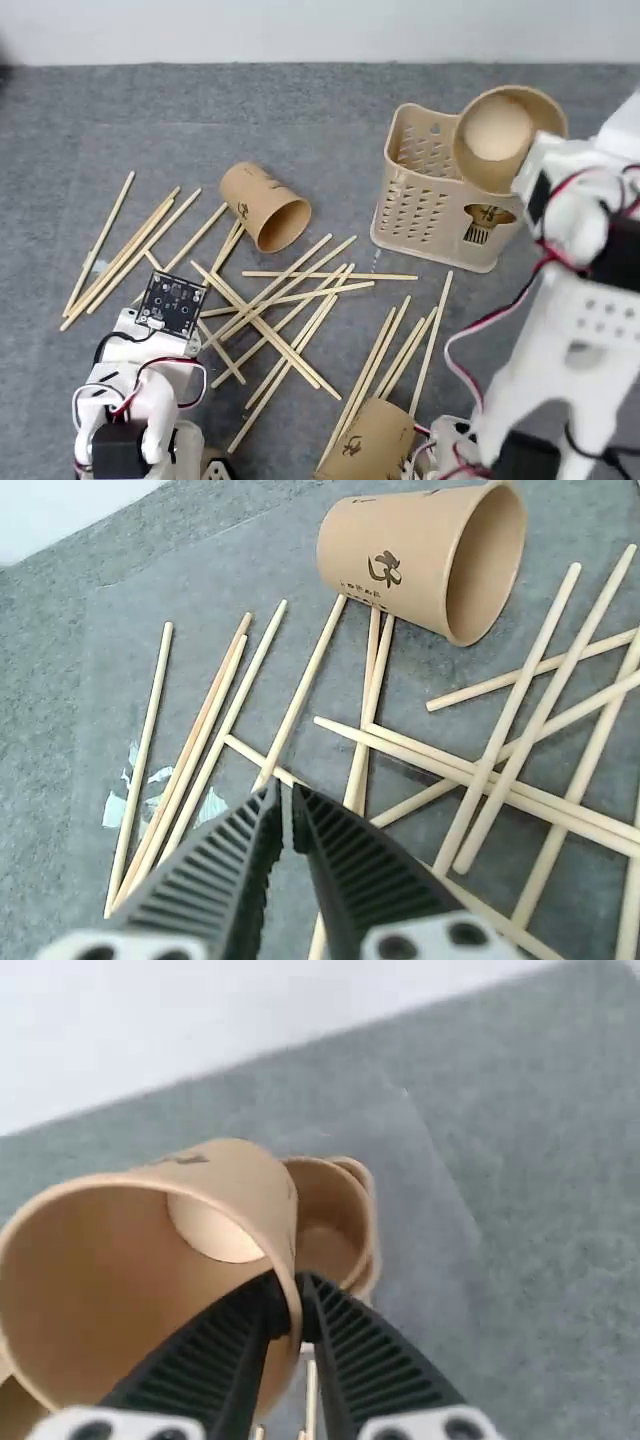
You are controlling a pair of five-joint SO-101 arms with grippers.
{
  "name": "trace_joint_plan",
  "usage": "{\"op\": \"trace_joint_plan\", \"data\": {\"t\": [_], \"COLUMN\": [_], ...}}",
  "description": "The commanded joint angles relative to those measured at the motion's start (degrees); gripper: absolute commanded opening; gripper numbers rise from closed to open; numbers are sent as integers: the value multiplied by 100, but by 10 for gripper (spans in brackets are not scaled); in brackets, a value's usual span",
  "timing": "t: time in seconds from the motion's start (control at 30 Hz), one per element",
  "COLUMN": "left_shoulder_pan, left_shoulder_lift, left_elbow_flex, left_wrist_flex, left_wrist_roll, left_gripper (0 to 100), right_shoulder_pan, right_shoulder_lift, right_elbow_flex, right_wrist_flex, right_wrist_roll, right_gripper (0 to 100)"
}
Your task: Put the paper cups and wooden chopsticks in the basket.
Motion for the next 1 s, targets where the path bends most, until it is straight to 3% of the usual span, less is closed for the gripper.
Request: {"op": "trace_joint_plan", "data": {"t": [0.0,0.17,0.33,0.4,0.57,0.8,0.97], "left_shoulder_pan": [-26,0,18,18,334,2356,3349], "left_shoulder_lift": [-9,-9,-9,-9,-9,0,26], "left_elbow_flex": [-295,-462,-945,-1165,-1727,-2334,-2396], "left_wrist_flex": [26,-53,-18,-18,123,1363,1732], "left_wrist_roll": [-44,-35,-35,-35,-35,-62,-62], "left_gripper": [16,17,18,19,19,24,125], "right_shoulder_pan": [251,286,242,251,224,84,66], "right_shoulder_lift": [321,664,664,611,233,-338,-646], "right_elbow_flex": [-255,-255,-290,-466,-1160,-1081,-448], "right_wrist_flex": [-84,-66,189,391,954,1086,1077], "right_wrist_roll": [88,88,70,79,88,97,88], "right_gripper": [8,32,293,341,273,161,162]}}
